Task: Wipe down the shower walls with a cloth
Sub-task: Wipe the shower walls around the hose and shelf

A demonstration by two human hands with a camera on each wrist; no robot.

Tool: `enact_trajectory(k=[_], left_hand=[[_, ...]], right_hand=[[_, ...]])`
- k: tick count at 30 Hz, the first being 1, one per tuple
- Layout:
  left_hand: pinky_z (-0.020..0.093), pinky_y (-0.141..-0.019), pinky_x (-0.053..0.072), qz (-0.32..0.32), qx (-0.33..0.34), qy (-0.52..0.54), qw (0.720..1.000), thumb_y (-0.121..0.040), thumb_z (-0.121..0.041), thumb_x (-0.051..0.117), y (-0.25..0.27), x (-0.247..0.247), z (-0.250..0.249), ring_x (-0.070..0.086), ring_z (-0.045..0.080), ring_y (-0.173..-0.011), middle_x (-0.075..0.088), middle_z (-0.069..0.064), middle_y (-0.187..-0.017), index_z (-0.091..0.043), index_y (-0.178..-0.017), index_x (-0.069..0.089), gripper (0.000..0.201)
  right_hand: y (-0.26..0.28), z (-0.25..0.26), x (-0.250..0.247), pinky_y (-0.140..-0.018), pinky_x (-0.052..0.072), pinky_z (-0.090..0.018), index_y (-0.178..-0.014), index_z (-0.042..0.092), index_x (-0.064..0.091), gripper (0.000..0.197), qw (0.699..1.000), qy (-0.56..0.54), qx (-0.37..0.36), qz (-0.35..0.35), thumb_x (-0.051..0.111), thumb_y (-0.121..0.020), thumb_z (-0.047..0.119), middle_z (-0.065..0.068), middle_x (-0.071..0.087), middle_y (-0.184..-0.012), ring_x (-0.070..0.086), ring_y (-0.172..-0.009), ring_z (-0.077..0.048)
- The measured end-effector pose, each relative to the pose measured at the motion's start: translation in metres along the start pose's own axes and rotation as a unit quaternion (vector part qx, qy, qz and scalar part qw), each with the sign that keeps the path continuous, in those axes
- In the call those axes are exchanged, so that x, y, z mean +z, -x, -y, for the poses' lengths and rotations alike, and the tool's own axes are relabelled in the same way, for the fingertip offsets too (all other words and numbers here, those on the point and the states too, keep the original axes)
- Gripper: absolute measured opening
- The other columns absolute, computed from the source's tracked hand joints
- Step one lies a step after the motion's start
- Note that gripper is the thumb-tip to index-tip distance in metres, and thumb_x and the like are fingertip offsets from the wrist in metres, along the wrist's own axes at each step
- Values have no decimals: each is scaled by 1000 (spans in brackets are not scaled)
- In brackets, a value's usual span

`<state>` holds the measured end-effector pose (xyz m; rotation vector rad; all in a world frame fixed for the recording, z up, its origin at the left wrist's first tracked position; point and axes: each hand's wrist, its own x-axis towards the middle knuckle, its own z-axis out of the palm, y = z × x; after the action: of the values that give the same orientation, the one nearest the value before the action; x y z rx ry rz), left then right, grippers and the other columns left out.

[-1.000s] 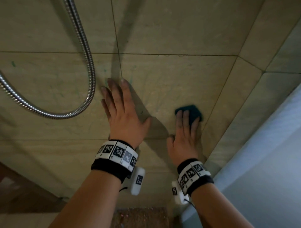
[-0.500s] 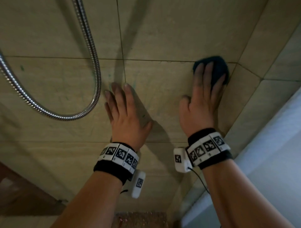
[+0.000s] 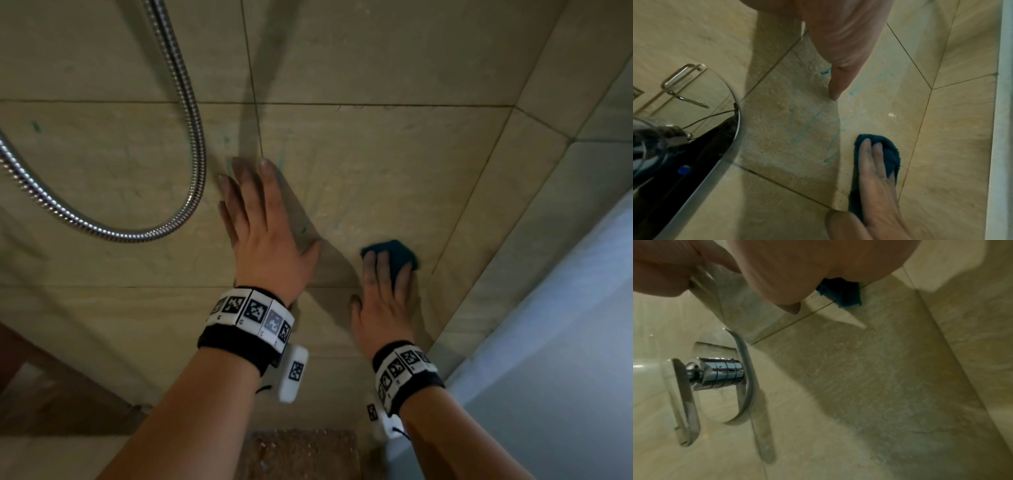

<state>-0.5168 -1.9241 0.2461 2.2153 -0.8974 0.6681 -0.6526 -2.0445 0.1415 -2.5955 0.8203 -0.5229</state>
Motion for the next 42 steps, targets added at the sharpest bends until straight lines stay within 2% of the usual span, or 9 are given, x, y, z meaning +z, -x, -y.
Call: enact_trajectory(k=[7, 11, 14, 17, 23, 28, 34, 38, 42], left_hand=[[57, -127, -6, 2, -1, 1, 1000, -73, -55, 84, 1, -1, 0, -14, 48, -156, -13, 22, -171, -11, -164, -12, 140], [55, -126, -8, 1, -4, 2, 1000, -72, -55, 85, 1, 0, -1, -15, 46, -156, -15, 21, -171, -12, -164, -14, 141], [54, -125, -11, 1, -12, 6, 1000, -72, -54, 86, 0, 2, -3, -16, 46, -156, -16, 21, -171, -12, -163, -15, 142], [51, -124, -14, 1, -14, 7, 1000, -73, -52, 86, 0, 1, -3, -17, 45, -156, -16, 21, -171, -12, -164, -14, 141], [51, -126, -12, -2, -11, 2, 1000, -73, -50, 85, 0, 2, -1, -17, 45, -156, -16, 18, -171, -11, -164, -11, 138], [52, -126, -12, 0, -4, 0, 1000, -71, -51, 85, 2, 2, -1, -16, 46, -156, -15, 21, -171, -9, -164, -11, 140], [51, -126, -11, 1, -5, -4, 1000, -71, -52, 88, 2, -1, -1, -15, 46, -156, -14, 21, -171, -10, -164, -10, 142], [56, -127, -7, 4, -8, -4, 1000, -71, -53, 88, 2, -1, -2, -15, 46, -156, -15, 19, -171, -11, -164, -12, 143], [58, -127, -4, 5, -14, 1, 1000, -72, -52, 88, 2, -1, -5, -14, 47, -156, -15, 19, -171, -11, -165, -11, 141]], right_hand=[[-2, 4, -16, -127, -6, -51, -136, 50, -48, 90, 999, -27, -22, 6, 34, -103, 33, 31, -55, -140, -47, -139, -22], [-31, 34, -70, -114, -30, -30, -158, 37, -23, 81, 990, -53, -29, -125, 38, -105, 33, 22, -40, -156, -31, -151, -28], [-58, 56, -115, -123, -20, -42, -164, 21, -2, 75, 967, -67, -60, -237, 40, -102, 30, 4, -11, -171, -20, -154, -38], [-71, 66, -132, -126, -8, -53, -164, 14, 6, 73, 950, -65, -79, -295, 41, -102, 28, -7, -2, -172, -13, -154, -44], [-57, 48, -80, -126, -6, -57, -163, 24, -8, 77, 969, -51, -62, -233, 38, -102, 35, 0, -7, -172, -15, -154, -43], [-24, 17, -15, -124, 4, -64, -148, 38, -40, 81, 993, -31, -24, -111, 25, -100, 45, 19, -47, -154, -23, -152, -34], [1, -8, 16, -124, 6, -63, -147, 39, -41, 76, 1000, 4, -7, -16, 16, -98, 53, 22, -50, -150, -42, -146, -29], [-22, 21, -37, -125, -15, -51, -143, 46, -43, 74, 996, -53, -35, -69, 16, -98, 55, 25, -50, -148, -53, -137, -21], [-63, 61, -123, -122, -20, -41, -164, 26, -3, 70, 966, -94, -69, -233, 33, -105, 39, 11, -13, -170, -23, -154, -33]])
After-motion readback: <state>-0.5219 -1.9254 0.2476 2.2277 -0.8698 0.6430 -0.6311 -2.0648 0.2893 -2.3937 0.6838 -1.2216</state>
